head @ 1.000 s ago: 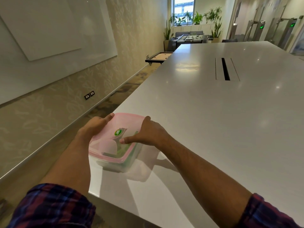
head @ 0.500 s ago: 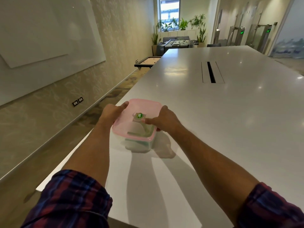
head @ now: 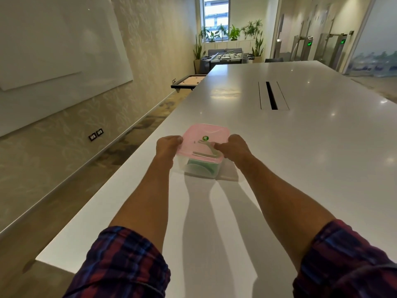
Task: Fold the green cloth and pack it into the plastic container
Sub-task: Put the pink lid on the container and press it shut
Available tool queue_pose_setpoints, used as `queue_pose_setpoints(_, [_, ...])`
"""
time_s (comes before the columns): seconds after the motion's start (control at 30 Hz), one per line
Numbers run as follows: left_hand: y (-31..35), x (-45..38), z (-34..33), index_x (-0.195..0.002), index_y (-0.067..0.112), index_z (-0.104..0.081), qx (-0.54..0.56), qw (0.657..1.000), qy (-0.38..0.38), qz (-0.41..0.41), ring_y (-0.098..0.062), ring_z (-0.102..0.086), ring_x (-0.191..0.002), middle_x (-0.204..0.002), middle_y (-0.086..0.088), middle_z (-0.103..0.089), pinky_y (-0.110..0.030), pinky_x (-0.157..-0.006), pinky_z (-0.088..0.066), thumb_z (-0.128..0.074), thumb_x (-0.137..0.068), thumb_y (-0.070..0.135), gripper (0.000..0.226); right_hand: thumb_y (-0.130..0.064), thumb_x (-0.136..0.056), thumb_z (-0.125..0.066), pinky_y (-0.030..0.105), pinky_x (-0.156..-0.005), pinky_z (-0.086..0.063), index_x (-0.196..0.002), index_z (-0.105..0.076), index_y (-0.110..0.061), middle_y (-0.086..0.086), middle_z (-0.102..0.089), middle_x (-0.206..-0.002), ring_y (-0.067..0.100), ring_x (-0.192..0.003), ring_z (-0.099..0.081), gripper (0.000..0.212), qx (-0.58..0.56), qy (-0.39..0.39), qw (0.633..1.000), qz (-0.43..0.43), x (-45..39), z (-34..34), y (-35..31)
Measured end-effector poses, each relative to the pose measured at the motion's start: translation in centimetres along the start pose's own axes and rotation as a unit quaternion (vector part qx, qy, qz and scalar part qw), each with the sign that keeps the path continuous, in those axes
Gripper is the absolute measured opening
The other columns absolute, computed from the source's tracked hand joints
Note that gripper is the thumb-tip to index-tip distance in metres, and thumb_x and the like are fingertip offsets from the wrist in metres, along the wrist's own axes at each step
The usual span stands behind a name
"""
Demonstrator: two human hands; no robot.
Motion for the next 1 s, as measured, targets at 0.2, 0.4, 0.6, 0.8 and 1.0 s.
queue_pose_setpoints(0.2, [-0.7,-0.5,-2.1,-0.116,-0.005,-0.068,0.046,0.998,-0.021,0.024,-0.031,-0.065,-0.100,-0.113,-0.021,-0.069,-0.045,-0.104,-0.052,-0.059,-0.096,-0.001,0.022,-0.038,-0.086,-0.079,0.048,-0.097,-0.056,-0.120,-0.067,-0.001,0.013,-0.069,-0.118,0.032,-0.108,-0.066,0.051,-0.038,0.018,0.999,0.010,-1.1,0.5,0.6])
queue_pose_setpoints(0.4, [-1.3,-0.6,-4.2,-0.108,-0.002,-0.065,0.054,0.997,-0.050,0.030,-0.030,-0.060,-0.099,-0.106,-0.019,-0.064,-0.041,-0.099,-0.051,-0.051,-0.101,0.002,0.016,-0.044,-0.081,-0.082,0.045,-0.096,-0.055,-0.122,-0.066,-0.005,0.010,-0.071,-0.118,0.028,-0.107,-0.067,0.059,-0.044,0.011,0.998,0.032,-1.9,0.5,0.8])
queue_pose_setpoints(0.6, [-1.8,0.0,-5.0,-0.108,0.018,-0.070,0.039,0.995,-0.087,-0.021,-0.025,-0.068,-0.101,-0.104,-0.004,-0.075,-0.050,-0.100,-0.053,-0.053,-0.105,0.028,0.020,-0.047,-0.088,-0.075,0.041,-0.098,-0.055,-0.134,-0.060,-0.007,0.010,-0.068,-0.127,0.029,-0.111,-0.066,0.063,-0.046,-0.018,0.997,0.052,-2.5,-0.7,1.1])
queue_pose_setpoints(0.8, [-1.3,1.0,-5.5,-0.123,0.014,-0.064,0.008,0.994,-0.085,-0.073,-0.040,-0.063,-0.118,-0.121,-0.014,-0.067,-0.054,-0.102,-0.053,-0.044,-0.108,0.033,0.031,-0.051,-0.091,-0.069,0.049,-0.106,-0.051,-0.156,-0.037,-0.013,0.015,-0.057,-0.140,0.035,-0.125,-0.059,0.081,-0.067,-0.027,0.996,0.051,-2.6,-1.4,1.8])
queue_pose_setpoints(1.0, [-1.9,1.0,-5.8,-0.137,0.015,-0.058,0.011,0.992,-0.100,-0.072,-0.034,-0.063,-0.121,-0.129,-0.014,-0.066,-0.053,-0.103,-0.053,-0.037,-0.110,0.036,0.040,-0.057,-0.092,-0.065,0.052,-0.105,-0.051,-0.152,-0.041,-0.016,0.014,-0.055,-0.139,0.036,-0.122,-0.060,0.077,-0.076,-0.033,0.996,0.040,-3.1,-2.1,2.7])
Point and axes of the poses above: each hand's wrist, its own x-axis away from the middle knuckle, its own z-axis out of the back of the hand, y = z × x, the point moved 10 cm from there along -x, towards the middle knuckle
